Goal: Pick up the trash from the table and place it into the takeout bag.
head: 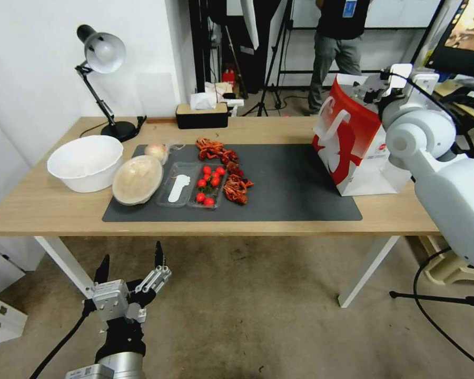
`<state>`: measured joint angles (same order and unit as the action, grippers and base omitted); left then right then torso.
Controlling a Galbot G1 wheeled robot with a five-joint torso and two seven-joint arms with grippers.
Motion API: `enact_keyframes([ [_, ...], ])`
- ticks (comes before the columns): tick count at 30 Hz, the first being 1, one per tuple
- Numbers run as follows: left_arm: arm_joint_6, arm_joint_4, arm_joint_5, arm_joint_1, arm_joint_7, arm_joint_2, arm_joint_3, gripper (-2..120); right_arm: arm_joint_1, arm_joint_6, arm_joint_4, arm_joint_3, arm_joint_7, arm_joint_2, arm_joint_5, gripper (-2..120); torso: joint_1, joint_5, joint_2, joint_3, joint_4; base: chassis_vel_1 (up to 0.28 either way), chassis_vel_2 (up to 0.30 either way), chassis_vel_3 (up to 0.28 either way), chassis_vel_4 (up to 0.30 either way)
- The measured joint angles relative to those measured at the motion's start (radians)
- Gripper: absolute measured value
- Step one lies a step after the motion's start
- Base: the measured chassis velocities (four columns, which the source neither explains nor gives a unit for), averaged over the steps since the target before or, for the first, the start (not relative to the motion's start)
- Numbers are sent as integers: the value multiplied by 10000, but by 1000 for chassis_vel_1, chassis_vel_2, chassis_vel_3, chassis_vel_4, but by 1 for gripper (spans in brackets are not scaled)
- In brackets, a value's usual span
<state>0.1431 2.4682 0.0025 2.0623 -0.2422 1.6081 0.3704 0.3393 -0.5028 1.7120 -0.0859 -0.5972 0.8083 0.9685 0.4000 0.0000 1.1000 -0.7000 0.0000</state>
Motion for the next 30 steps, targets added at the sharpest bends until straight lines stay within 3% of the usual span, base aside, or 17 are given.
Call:
enact_keyframes([
  [12,92,33,35,50,8,0,-18,100,1368,1032,2223,-378,913,-334,216,100,-1,0,0,1,-1,0,0,0,0],
  [22,169,-12,-5,-1,60,-1,-44,100,4695,2422,3997,-1301,1797,-531,-755,100,0,-1,0,1,2,0,0,0,0],
  [25,185,-26,-36,-13,67,0,-40,100,6507,3382,4423,-1680,1812,-242,-1836,100,0,0,1,0,-2,0,0,0,0],
  [26,185,-26,-36,-13,67,0,-40,100,6507,3382,4423,-1680,1812,-242,-1836,100,0,0,1,0,-2,0,0,0,0],
  [29,188,-26,-111,-52,93,-2,-47,100,8202,4909,4585,-1754,1758,272,-3082,100,-1,1,0,0,0,0,0,0,0],
  [30,188,-26,-111,-52,93,-2,-47,100,8202,4909,4585,-1754,1758,272,-3082,100,-1,1,0,0,0,0,0,0,0],
])
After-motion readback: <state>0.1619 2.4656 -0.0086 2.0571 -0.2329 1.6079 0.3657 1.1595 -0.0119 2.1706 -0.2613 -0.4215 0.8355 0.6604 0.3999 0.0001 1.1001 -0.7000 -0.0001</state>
